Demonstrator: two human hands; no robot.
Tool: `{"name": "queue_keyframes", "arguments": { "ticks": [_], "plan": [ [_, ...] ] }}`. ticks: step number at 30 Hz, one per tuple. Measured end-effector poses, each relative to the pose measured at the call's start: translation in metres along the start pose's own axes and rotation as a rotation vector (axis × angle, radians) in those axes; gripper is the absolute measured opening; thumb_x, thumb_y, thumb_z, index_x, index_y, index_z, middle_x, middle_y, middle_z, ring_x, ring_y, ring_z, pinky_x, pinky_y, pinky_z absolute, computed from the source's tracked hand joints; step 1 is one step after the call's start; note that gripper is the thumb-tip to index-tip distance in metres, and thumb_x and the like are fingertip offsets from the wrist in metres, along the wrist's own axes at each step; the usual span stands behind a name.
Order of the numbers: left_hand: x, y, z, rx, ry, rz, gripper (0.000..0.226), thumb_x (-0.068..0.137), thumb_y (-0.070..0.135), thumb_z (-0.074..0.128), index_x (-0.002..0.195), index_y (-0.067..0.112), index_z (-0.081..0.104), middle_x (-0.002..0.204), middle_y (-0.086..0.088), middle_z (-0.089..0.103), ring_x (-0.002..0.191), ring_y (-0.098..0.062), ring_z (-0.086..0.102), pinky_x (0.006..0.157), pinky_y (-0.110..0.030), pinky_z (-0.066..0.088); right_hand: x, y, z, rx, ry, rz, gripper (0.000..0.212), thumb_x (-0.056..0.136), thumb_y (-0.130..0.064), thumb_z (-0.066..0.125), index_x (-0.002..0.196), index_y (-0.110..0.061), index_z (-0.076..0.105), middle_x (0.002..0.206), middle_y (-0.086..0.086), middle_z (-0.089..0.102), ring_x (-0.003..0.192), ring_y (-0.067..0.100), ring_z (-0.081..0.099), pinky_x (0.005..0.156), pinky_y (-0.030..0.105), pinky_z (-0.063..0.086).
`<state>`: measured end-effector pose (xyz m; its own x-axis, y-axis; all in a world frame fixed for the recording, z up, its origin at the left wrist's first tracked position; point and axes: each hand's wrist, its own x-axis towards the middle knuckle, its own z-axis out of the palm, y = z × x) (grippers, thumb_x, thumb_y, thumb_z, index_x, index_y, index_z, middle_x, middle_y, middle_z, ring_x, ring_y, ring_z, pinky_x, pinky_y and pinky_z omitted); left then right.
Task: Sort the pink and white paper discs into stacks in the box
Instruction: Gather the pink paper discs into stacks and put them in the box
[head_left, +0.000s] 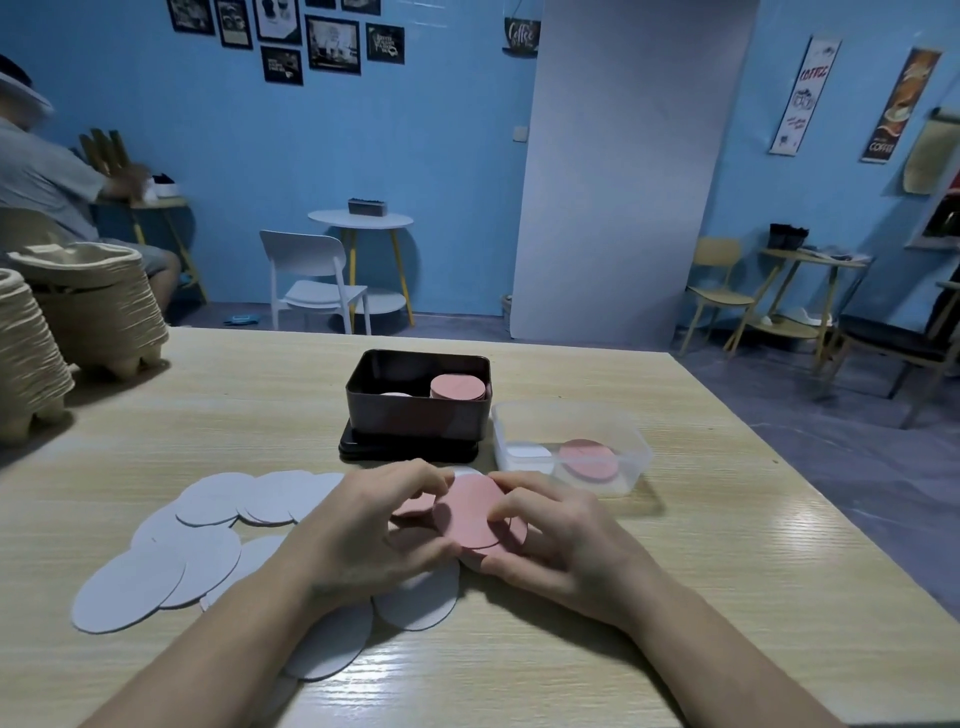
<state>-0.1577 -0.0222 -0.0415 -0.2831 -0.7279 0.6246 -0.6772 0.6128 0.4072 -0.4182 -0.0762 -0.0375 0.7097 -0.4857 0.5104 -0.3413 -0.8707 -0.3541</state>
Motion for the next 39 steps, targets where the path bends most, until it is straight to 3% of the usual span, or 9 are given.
{"name": "queue_keyframes", "arguments": {
  "ticks": [5, 12, 17, 20, 23, 26, 31, 35, 39],
  "plan": [
    [0.002, 0.007, 0.005, -0.015, -0.028, 0.067, 0.035, 0.083, 0.040, 0.077, 0.101, 0.012, 0.066, 0.097, 0.003, 0.070, 0.082, -0.019, 0.064, 0.069, -0.039, 0.056, 0.000, -0.001, 0.003, -0.016, -0.010, 0.003, 0.035, 0.090, -0.056, 0.073, 0.106, -0.030, 0.058, 0.149, 0.005, 0.059, 0.139, 0.013, 0.055, 0.100, 0.038, 0.054],
    [0.003, 0.006, 0.004, -0.058, -0.079, 0.067, 0.034, 0.084, 0.038, 0.081, 0.101, 0.014, 0.064, 0.095, 0.004, 0.066, 0.083, -0.016, 0.060, 0.070, -0.036, 0.053, 0.003, -0.001, 0.006, -0.032, 0.033, -0.057, 0.035, 0.090, -0.055, 0.073, 0.105, -0.025, 0.060, 0.145, 0.008, 0.062, 0.129, 0.017, 0.062, 0.099, 0.029, 0.054],
    [0.003, 0.005, 0.005, -0.044, -0.074, 0.085, 0.031, 0.083, 0.028, 0.086, 0.097, 0.015, 0.061, 0.096, 0.008, 0.063, 0.082, -0.013, 0.059, 0.069, -0.030, 0.053, 0.003, 0.003, 0.009, -0.010, -0.019, -0.037, 0.037, 0.087, -0.055, 0.077, 0.102, -0.024, 0.063, 0.146, 0.004, 0.060, 0.135, 0.012, 0.058, 0.095, 0.035, 0.055],
    [0.003, 0.007, 0.005, -0.035, -0.062, 0.082, 0.030, 0.079, 0.025, 0.085, 0.094, 0.014, 0.061, 0.097, 0.004, 0.067, 0.083, -0.018, 0.063, 0.068, -0.038, 0.056, 0.005, 0.003, 0.008, 0.008, -0.040, -0.039, 0.035, 0.086, -0.051, 0.080, 0.101, -0.025, 0.062, 0.142, -0.001, 0.061, 0.120, 0.016, 0.067, 0.084, 0.036, 0.058],
    [0.003, 0.007, 0.004, -0.025, -0.076, 0.068, 0.029, 0.079, 0.025, 0.084, 0.094, 0.017, 0.061, 0.097, 0.006, 0.066, 0.084, -0.015, 0.062, 0.070, -0.035, 0.055, 0.013, 0.003, 0.007, 0.020, -0.064, -0.042, 0.035, 0.086, -0.050, 0.081, 0.101, -0.024, 0.062, 0.130, -0.006, 0.063, 0.102, 0.018, 0.068, 0.077, 0.040, 0.058],
    [0.004, 0.007, -0.001, -0.030, -0.080, 0.045, 0.030, 0.079, 0.025, 0.085, 0.098, 0.021, 0.062, 0.099, 0.010, 0.066, 0.088, -0.008, 0.061, 0.073, -0.024, 0.050, 0.021, 0.004, 0.004, 0.039, -0.075, -0.036, 0.039, 0.085, -0.051, 0.081, 0.107, -0.025, 0.063, 0.120, -0.006, 0.065, 0.105, 0.016, 0.065, 0.083, 0.042, 0.056],
    [0.009, 0.005, -0.012, -0.022, -0.073, 0.044, 0.035, 0.075, 0.027, 0.086, 0.101, 0.016, 0.065, 0.095, 0.008, 0.066, 0.087, -0.010, 0.062, 0.075, -0.031, 0.053, 0.033, 0.003, 0.001, 0.072, -0.099, -0.046, 0.048, 0.086, -0.056, 0.080, 0.120, -0.027, 0.063, 0.118, -0.009, 0.066, 0.108, 0.011, 0.064, 0.089, 0.038, 0.054],
    [0.013, 0.001, -0.020, -0.025, -0.099, 0.018, 0.037, 0.076, 0.036, 0.083, 0.103, 0.016, 0.068, 0.095, 0.009, 0.068, 0.088, -0.007, 0.063, 0.076, -0.032, 0.053, 0.042, 0.000, 0.003, 0.102, -0.083, -0.035, 0.047, 0.082, -0.042, 0.086, 0.120, -0.024, 0.065, 0.111, -0.010, 0.067, 0.100, 0.004, 0.062, 0.086, 0.031, 0.054],
    [0.014, -0.003, -0.030, 0.010, -0.104, 0.027, 0.036, 0.083, 0.037, 0.082, 0.111, 0.018, 0.069, 0.102, 0.012, 0.069, 0.096, -0.001, 0.063, 0.083, -0.028, 0.053, 0.054, -0.002, 0.003, 0.065, -0.083, -0.046, 0.044, 0.078, -0.035, 0.087, 0.113, -0.020, 0.066, 0.104, -0.006, 0.066, 0.095, 0.011, 0.061, 0.083, 0.038, 0.053]
  ]
}}
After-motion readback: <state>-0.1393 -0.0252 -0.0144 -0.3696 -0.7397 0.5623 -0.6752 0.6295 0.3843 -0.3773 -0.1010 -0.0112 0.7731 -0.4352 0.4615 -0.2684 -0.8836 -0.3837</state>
